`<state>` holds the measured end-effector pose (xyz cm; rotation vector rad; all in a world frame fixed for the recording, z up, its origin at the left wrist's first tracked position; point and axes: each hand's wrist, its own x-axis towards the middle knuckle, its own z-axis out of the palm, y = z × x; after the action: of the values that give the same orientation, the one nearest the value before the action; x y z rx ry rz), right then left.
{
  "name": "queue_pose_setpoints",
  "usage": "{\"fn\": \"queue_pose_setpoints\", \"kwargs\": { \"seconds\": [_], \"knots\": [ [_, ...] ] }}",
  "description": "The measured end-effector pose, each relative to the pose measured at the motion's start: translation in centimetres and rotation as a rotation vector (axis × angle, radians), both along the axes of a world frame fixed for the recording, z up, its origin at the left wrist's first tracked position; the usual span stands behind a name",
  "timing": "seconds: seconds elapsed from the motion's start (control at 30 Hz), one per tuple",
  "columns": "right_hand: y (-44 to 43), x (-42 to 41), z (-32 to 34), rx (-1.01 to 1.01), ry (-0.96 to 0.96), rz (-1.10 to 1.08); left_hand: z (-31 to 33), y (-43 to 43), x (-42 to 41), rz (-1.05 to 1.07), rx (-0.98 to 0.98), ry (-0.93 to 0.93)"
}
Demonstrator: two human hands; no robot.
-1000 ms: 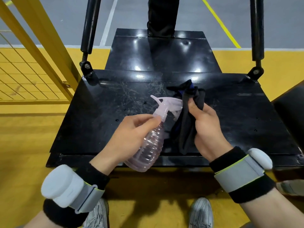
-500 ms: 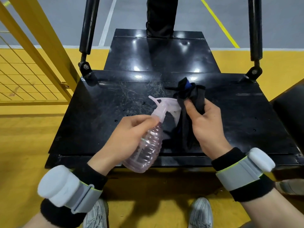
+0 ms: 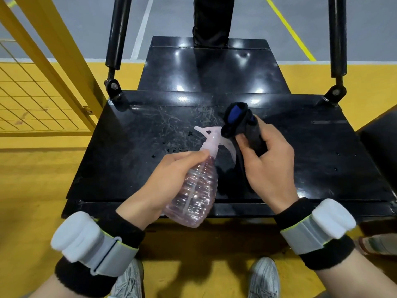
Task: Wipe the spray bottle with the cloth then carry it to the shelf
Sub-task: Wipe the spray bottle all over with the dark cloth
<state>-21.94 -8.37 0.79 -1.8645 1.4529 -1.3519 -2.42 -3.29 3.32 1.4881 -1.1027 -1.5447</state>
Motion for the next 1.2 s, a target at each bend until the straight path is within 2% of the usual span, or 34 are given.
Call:
{"fn": "queue_pose_setpoints", "kwargs": {
  "seconds": [0.27,0.53,0.73,0.83,1.0,1.1,1.2],
  "knots": [
    [1.3,1.2,-0.5,-0.17,0.337,0.14,-0.7,0.2,-1.3,0.033,-0.098,-0.056],
    [-0.2,0.5,-0.7,0.015,0.242,-0.01,-1.5,0.6,-1.5,0.052,-0.165,-0.183],
    [1.0,1.3,-1.3,-0.076,0.312,0.159,-1.7,0.3,-1.7,0.048,-0.155,-0.159],
    [-0.1,0.7,-0.9,-0.015,0.252,0.067,-1.8,0.2,-1.5,0.044,-0.179,-0.189],
    [-1.0,-0.2,-0.3,0.104,0.132,-0.036,-2.1,0.2,-1.2,0.071,-0.149,-0.137],
    [-0.2,0.3,0.8,0.079,-0.059,-0.006,-2.1,0.0,-1.3,0.149,-0.069,-0.091],
    [1.0,1.4,1.9,0.039,-0.148,0.14,-1.8,-0.4,-1.3,0.27,0.036,0.063]
  ]
}}
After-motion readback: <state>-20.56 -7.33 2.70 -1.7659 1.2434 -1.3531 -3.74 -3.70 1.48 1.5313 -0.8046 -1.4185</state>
